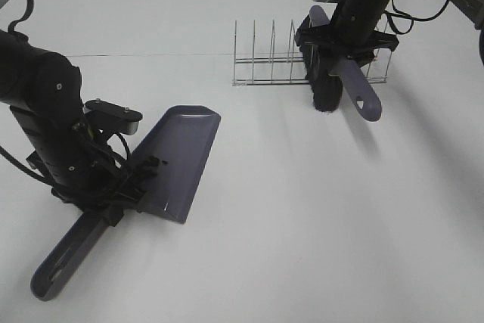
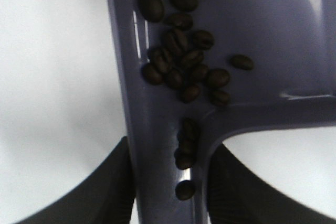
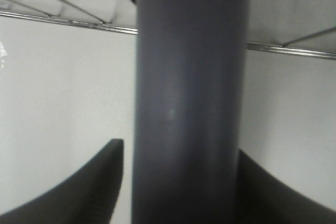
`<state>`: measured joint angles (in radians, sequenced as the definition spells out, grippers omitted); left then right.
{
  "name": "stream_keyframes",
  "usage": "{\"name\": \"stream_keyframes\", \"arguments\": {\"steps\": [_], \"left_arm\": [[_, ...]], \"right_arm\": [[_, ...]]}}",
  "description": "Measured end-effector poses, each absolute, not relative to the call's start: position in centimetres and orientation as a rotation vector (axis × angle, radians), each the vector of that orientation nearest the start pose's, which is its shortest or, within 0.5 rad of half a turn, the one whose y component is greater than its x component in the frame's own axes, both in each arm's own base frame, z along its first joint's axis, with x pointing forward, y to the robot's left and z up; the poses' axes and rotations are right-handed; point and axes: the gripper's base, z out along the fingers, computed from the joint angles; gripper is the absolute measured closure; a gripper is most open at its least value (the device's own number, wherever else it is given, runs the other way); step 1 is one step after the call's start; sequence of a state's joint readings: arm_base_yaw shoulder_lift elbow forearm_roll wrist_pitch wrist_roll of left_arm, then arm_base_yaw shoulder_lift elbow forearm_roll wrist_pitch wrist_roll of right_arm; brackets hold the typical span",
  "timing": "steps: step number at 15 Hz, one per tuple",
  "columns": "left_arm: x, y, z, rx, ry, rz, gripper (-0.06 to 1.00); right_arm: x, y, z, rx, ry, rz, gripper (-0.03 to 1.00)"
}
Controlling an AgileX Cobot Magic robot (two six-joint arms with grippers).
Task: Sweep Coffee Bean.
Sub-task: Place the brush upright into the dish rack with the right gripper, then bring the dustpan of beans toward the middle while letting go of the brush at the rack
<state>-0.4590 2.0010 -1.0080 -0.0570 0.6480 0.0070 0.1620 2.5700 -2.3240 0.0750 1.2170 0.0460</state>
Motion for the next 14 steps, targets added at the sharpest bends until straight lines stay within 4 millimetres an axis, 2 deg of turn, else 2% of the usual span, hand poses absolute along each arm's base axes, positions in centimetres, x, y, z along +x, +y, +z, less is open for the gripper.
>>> {"name": "stream_keyframes", "arguments": {"steps": [1,3,7,9,10,11,12,14], "left_arm": [[29.1,-14.7,8.9,0.654,3.063,-0.059,0.62],[29.1,-14.7,8.9,0.653,3.064,-0.059,0.62],[29.1,-14.7,8.9,0.644,3.069,-0.058,0.62],[29.1,-14.8,9.0,0.638,3.084,-0.062,0.62],[29.1,-14.8,9.0,0.638,3.084,-0.062,0.62],[29.5,-15.0,9.3,0.627,3.098,-0.063,0.62],[29.7,-15.1,9.3,0.624,3.105,-0.063,0.62],[31.1,-15.9,9.5,0.601,3.096,-0.08,0.62]], "right_arm": [[51.9,9.2,14.0,-0.14,2.943,0.151,0.44],[51.8,9.3,15.1,-0.141,2.924,0.156,0.34],[51.5,9.2,18.6,-0.142,2.858,0.164,0.32],[50.7,9.2,21.3,-0.136,2.82,0.194,0.32],[50.7,9.2,21.3,-0.136,2.82,0.194,0.32],[48.8,9.7,23.9,-0.13,2.816,0.265,0.33],[48.2,9.8,24.7,-0.132,2.814,0.275,0.33],[45.9,9.9,27.4,-0.146,2.799,0.286,0.33]]}}
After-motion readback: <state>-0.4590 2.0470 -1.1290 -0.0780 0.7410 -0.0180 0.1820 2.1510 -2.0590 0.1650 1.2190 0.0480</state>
